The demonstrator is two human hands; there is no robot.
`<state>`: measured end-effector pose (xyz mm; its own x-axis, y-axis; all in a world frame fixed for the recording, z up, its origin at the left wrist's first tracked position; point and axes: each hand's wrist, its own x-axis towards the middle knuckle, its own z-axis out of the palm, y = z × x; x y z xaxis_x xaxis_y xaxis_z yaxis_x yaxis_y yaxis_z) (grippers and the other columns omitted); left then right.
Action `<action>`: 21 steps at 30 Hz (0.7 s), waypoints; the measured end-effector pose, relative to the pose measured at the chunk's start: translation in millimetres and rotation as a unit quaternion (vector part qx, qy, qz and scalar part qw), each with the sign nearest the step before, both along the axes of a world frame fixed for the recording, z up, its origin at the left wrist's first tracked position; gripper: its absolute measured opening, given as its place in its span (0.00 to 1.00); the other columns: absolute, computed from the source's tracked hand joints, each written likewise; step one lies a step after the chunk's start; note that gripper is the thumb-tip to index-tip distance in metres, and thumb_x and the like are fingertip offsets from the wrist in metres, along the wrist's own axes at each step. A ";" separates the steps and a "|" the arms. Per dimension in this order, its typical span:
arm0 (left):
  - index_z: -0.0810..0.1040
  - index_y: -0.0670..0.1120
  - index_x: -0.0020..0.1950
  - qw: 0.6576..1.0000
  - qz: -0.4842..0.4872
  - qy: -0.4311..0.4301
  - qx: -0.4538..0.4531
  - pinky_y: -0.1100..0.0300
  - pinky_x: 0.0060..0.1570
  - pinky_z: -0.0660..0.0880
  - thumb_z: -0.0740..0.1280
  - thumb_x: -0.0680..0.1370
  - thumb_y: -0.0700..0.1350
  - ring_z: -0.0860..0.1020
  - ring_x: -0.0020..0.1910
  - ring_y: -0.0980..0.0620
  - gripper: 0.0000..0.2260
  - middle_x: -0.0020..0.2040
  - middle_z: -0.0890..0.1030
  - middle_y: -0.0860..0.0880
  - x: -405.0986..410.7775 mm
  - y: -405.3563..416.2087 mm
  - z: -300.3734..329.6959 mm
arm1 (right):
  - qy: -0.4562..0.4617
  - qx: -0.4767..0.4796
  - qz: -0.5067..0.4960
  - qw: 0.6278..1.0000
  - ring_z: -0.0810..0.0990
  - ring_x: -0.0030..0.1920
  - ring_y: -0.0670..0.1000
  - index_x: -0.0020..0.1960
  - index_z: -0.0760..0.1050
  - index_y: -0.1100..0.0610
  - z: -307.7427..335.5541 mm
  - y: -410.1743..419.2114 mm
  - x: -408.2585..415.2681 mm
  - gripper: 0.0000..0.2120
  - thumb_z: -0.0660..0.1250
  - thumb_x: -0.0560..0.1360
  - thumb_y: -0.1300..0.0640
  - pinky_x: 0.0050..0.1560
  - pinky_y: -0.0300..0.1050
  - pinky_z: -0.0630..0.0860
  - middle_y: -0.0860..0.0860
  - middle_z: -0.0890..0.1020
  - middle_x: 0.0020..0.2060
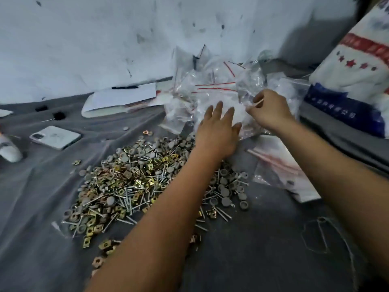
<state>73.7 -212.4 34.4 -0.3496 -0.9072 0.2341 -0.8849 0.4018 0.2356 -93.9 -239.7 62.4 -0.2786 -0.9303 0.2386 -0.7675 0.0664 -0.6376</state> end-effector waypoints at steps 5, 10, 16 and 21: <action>0.47 0.53 0.85 0.993 0.006 -0.090 0.072 0.38 0.81 0.43 0.48 0.86 0.60 0.48 0.84 0.39 0.29 0.86 0.47 0.45 -22.7 -23.9 -41.3 | 0.188 0.181 0.152 0.953 0.81 0.37 0.46 0.39 0.81 0.52 -3.5 62.8 -49.1 0.09 0.77 0.74 0.50 0.39 0.43 0.75 0.47 0.84 0.35; 0.51 0.51 0.85 0.982 0.018 -0.123 0.140 0.34 0.80 0.45 0.52 0.85 0.59 0.52 0.83 0.36 0.30 0.85 0.51 0.43 -36.4 -34.3 -17.0 | 0.293 0.175 0.120 0.932 0.79 0.44 0.50 0.48 0.78 0.50 -18.7 101.5 -65.5 0.19 0.78 0.68 0.39 0.47 0.50 0.79 0.46 0.81 0.44; 0.80 0.39 0.56 0.992 0.029 0.116 -0.051 0.47 0.54 0.74 0.67 0.77 0.43 0.75 0.58 0.36 0.11 0.57 0.78 0.39 -64.3 27.9 -1.6 | 0.301 0.113 0.104 0.941 0.80 0.49 0.62 0.36 0.70 0.51 -33.9 102.7 -68.8 0.13 0.68 0.77 0.53 0.42 0.49 0.71 0.57 0.81 0.46; 0.73 0.44 0.47 0.971 0.004 0.199 0.135 0.57 0.42 0.65 0.71 0.77 0.45 0.80 0.54 0.38 0.08 0.49 0.82 0.41 -82.1 59.9 -15.6 | 0.169 0.047 0.007 0.984 0.77 0.35 0.57 0.36 0.73 0.54 -36.2 107.3 -92.2 0.14 0.68 0.80 0.53 0.34 0.47 0.67 0.56 0.80 0.36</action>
<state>-8.4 -152.5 18.8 -0.2727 -0.9567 0.1019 -0.7047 0.2708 0.6558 -186.1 -132.4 26.2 -0.1843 -0.9560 0.2284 -0.9361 0.0999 -0.3373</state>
